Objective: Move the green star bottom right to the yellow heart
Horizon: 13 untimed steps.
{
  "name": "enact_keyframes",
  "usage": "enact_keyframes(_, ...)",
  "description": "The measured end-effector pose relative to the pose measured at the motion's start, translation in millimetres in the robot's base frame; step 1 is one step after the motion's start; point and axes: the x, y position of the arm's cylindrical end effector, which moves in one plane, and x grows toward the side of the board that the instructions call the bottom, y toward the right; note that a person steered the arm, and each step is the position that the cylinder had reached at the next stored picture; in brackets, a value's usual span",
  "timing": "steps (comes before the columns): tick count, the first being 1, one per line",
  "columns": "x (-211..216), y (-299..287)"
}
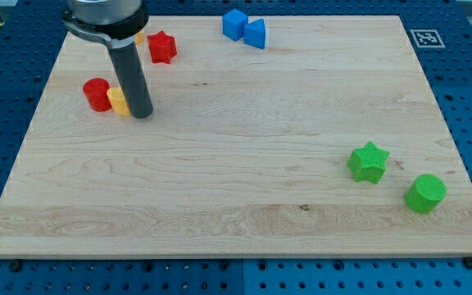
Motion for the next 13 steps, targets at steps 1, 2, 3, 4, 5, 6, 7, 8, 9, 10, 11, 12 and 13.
enact_keyframes(1,3,59)
enact_keyframes(2,6,144)
enact_keyframes(3,17,236)
enact_keyframes(4,41,327)
enact_keyframes(5,82,384)
enact_keyframes(6,138,396)
enact_keyframes(7,153,396)
enact_keyframes(8,156,395)
enact_keyframes(9,161,388)
enact_keyframes(10,160,387)
enact_keyframes(11,156,372)
enact_keyframes(12,150,363)
enact_keyframes(13,133,363)
